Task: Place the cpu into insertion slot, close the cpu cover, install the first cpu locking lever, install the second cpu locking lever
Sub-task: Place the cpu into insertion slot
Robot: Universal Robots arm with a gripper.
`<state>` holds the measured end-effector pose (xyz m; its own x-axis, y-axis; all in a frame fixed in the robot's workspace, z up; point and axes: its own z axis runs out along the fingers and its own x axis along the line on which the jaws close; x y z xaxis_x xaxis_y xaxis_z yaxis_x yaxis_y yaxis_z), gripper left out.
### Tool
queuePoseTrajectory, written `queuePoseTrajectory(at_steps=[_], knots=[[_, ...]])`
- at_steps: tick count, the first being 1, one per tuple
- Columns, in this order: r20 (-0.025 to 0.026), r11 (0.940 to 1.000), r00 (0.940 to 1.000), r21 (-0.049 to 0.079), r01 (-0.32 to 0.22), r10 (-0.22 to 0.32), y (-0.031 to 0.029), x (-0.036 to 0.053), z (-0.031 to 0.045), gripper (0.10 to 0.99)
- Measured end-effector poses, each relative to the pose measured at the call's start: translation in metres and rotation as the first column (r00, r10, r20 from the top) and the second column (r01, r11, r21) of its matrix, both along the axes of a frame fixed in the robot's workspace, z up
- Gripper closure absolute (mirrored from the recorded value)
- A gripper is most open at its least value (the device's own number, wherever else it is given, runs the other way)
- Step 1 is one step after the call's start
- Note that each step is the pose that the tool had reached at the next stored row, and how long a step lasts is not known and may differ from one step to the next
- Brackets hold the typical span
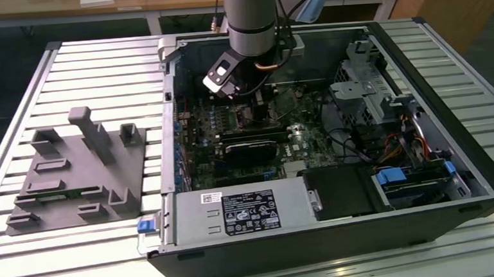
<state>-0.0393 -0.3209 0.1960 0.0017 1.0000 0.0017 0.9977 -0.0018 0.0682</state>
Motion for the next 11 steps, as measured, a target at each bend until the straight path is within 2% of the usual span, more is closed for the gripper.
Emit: queuePoseTrajectory(at_steps=[11], knots=[[-0.0001,1.0,1.0,0.0,0.0,0.0,0.0,0.0001,-0.0026,0.545]])
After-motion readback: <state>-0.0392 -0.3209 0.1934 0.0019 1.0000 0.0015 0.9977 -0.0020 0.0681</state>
